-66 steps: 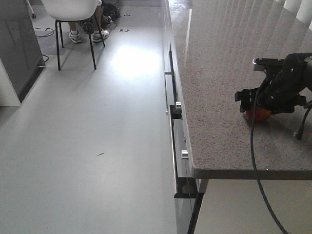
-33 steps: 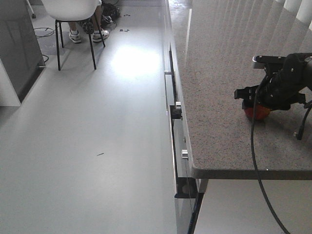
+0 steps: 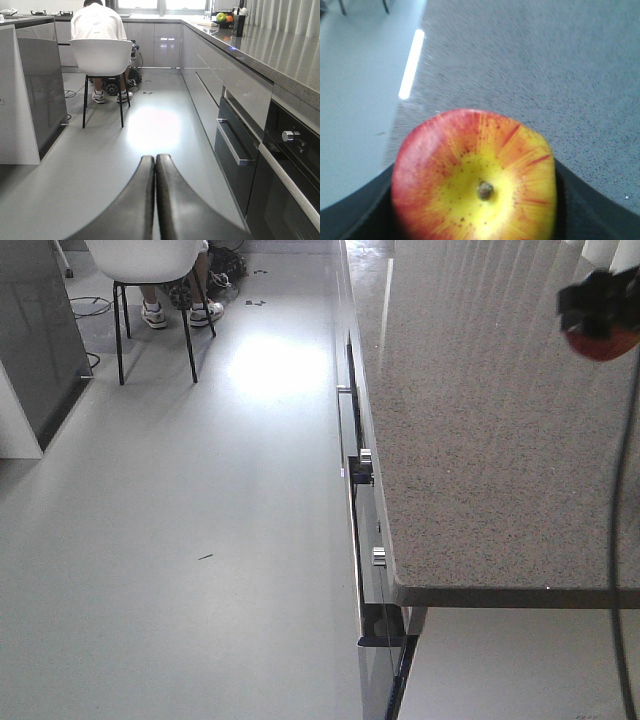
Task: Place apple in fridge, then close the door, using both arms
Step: 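Drive away from the counter holding the apple in the right gripper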
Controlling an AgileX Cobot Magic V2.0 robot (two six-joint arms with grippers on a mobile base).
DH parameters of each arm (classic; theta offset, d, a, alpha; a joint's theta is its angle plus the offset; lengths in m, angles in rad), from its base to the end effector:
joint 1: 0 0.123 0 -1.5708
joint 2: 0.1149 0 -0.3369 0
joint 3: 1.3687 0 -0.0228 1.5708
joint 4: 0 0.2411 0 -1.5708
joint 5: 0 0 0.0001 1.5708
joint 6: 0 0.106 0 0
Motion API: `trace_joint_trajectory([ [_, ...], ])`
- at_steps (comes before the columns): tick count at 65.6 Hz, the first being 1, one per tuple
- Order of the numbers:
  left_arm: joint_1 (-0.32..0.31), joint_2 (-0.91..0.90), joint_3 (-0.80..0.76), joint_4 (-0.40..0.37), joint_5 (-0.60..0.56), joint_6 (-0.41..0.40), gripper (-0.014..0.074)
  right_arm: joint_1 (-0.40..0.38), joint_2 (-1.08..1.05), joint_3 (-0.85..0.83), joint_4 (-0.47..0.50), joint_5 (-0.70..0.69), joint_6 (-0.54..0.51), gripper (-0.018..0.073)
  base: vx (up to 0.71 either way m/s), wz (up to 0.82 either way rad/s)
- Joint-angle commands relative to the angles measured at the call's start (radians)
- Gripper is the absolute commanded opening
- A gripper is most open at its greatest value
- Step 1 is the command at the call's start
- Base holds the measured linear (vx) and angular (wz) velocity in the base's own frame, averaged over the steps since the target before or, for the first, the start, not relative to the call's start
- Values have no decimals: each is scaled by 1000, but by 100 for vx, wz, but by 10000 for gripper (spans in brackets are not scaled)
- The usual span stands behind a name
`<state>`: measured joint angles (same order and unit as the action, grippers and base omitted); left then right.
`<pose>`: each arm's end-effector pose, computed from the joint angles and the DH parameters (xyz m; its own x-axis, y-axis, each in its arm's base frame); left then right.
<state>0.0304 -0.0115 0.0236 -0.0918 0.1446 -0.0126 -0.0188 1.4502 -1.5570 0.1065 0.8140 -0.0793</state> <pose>0.0094 -0.0011 0.1912 -0.0667 -0.1053 -0.9922 -0.0242 0.9943 -0.1039 0.3165 0.0023 0.4675 -0.5783 0.0049 -0.8158 -0.0478 0.9981 0.0398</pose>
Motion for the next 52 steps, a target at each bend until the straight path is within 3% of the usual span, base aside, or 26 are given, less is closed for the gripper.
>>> trace_joint_trajectory([
  [1,-1,-15,-17,-1,-80,-10,-6,-1,-142,-32,88,22,-62,95,0,0],
  [17,-1,-15,-17,-1,-80,-10,-6,-1,-396,-32,233,206,-149,94,0,0],
  [35,-1,-15,-17,-1,-80,-10,-6,-1,-590,-32,270,317,-154,94,0,0],
  [52,-1,-15,-17,-1,-80,-10,-6,-1,-654,-32,266,324,-156,94,0,0],
])
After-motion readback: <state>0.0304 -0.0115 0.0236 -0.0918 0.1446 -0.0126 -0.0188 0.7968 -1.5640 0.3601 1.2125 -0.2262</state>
